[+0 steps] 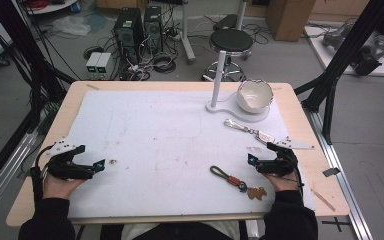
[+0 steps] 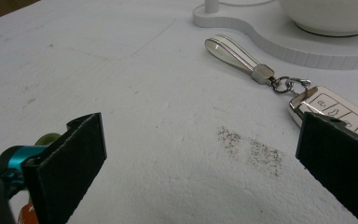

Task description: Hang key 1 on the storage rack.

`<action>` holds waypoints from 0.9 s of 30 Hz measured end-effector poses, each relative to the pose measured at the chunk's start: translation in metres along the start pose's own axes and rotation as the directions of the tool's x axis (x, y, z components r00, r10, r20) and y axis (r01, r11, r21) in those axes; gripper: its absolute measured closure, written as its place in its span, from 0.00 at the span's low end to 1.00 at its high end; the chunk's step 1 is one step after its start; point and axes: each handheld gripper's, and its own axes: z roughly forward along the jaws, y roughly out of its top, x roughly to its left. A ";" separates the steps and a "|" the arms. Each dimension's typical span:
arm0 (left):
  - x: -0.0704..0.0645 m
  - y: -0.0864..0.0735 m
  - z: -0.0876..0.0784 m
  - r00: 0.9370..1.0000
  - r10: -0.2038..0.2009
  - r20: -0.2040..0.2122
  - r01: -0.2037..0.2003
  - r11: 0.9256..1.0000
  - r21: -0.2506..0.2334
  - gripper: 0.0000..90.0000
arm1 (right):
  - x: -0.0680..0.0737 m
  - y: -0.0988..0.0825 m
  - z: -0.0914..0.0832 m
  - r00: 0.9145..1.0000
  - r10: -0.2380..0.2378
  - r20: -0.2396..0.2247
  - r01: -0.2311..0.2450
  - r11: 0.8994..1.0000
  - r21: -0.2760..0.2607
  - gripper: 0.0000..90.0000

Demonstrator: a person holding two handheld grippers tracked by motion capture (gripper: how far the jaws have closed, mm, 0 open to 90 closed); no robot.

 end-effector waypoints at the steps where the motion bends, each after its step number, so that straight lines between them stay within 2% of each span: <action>1: 0.000 0.000 0.000 1.000 0.001 -0.001 -0.001 1.000 0.000 0.02 | 0.000 0.000 0.000 1.000 -0.002 0.002 0.002 1.000 -0.003 0.01; 13: -0.001 0.000 0.000 1.000 -0.001 0.000 0.001 1.000 -0.001 0.02 | 0.002 0.001 -0.002 1.000 0.010 -0.003 -0.010 1.000 -0.011 0.01; 21: -0.001 0.000 0.000 1.000 0.004 -0.003 -0.004 1.000 0.006 0.02 | 0.005 0.004 0.000 1.000 -0.010 -0.016 0.010 1.000 -0.005 0.01; 27: -0.002 0.000 -0.001 1.000 0.009 -0.002 -0.009 1.000 0.006 0.02 | 0.013 0.010 0.000 0.999 -0.028 -0.032 0.027 1.000 -0.006 0.01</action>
